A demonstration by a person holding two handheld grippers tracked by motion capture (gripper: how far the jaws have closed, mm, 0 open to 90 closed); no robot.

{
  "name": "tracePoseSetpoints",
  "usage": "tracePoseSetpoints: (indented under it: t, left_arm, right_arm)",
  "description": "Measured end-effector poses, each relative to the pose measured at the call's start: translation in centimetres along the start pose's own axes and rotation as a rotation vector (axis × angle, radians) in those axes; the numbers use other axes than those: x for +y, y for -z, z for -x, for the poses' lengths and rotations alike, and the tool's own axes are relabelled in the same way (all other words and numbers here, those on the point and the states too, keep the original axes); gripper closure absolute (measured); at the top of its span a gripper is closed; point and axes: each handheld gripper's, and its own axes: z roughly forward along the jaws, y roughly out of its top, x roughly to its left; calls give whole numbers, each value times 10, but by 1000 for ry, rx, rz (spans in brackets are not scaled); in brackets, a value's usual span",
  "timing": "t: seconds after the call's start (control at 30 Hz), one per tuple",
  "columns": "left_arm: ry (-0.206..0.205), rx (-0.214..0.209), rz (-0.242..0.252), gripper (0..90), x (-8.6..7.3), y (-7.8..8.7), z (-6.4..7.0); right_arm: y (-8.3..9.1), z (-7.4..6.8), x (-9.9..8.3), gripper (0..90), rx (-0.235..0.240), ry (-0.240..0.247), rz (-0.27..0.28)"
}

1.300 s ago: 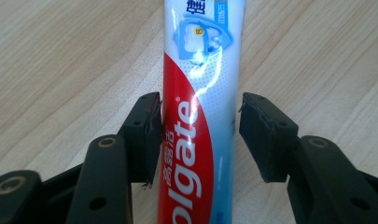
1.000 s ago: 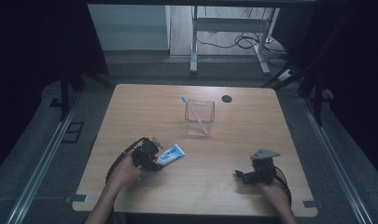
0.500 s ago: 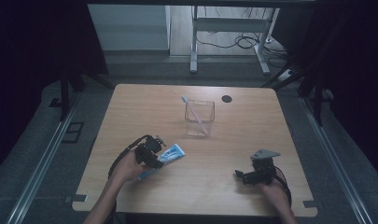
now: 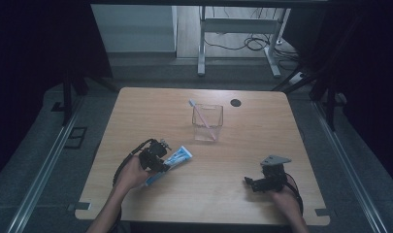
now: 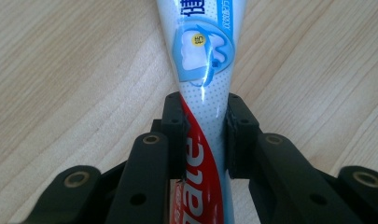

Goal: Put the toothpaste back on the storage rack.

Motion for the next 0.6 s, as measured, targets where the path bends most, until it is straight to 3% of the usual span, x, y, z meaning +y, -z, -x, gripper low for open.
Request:
tracePoseSetpoints:
  t: [0.6]
  left_arm:
    - [8,-12,152,738,15,27,2]
  right_arm:
    - [0,0,0,0,-1,0,0]
